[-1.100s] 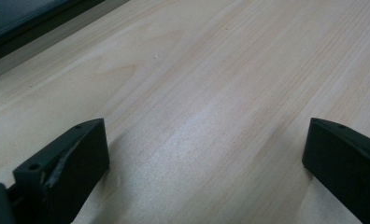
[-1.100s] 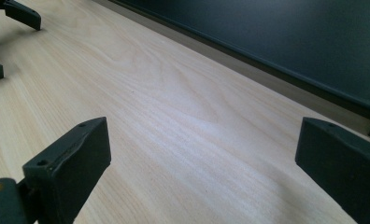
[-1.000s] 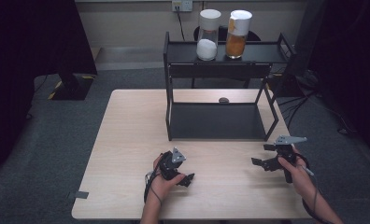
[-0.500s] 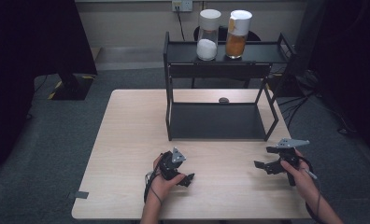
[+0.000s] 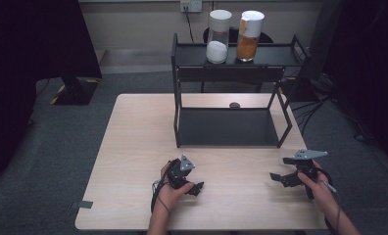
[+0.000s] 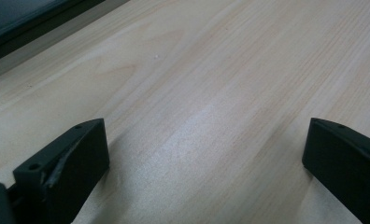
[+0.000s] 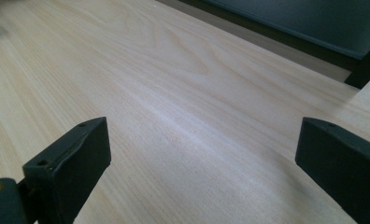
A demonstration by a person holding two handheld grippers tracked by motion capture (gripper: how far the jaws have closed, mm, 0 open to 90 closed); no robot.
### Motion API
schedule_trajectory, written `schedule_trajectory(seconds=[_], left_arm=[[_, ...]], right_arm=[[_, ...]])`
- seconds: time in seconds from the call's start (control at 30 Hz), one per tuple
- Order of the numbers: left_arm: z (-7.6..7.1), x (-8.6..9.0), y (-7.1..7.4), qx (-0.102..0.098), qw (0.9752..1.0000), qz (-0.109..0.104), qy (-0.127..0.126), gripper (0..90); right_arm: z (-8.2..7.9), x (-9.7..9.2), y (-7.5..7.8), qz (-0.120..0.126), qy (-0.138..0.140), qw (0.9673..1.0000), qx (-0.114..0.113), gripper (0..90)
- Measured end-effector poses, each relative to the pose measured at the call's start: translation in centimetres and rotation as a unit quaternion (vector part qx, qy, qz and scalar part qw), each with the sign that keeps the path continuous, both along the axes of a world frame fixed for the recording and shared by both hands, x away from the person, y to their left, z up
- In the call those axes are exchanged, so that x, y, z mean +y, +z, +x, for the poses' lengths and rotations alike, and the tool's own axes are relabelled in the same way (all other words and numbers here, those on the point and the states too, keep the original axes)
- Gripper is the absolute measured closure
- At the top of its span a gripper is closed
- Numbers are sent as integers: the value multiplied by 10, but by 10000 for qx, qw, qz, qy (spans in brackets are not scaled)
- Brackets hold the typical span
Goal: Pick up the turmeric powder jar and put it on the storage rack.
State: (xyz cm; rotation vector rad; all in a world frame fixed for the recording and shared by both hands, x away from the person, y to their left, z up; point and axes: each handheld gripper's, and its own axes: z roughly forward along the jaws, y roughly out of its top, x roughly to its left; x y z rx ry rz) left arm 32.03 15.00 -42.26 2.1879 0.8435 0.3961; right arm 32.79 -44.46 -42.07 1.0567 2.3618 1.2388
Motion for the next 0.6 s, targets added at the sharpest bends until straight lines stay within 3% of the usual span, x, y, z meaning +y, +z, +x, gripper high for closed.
schedule_trajectory(seconds=[0.6], left_arm=[[0,0,0,0,10000,1,0,0]], right_arm=[[-12,-5,-1,-219,36,9998,9,26]])
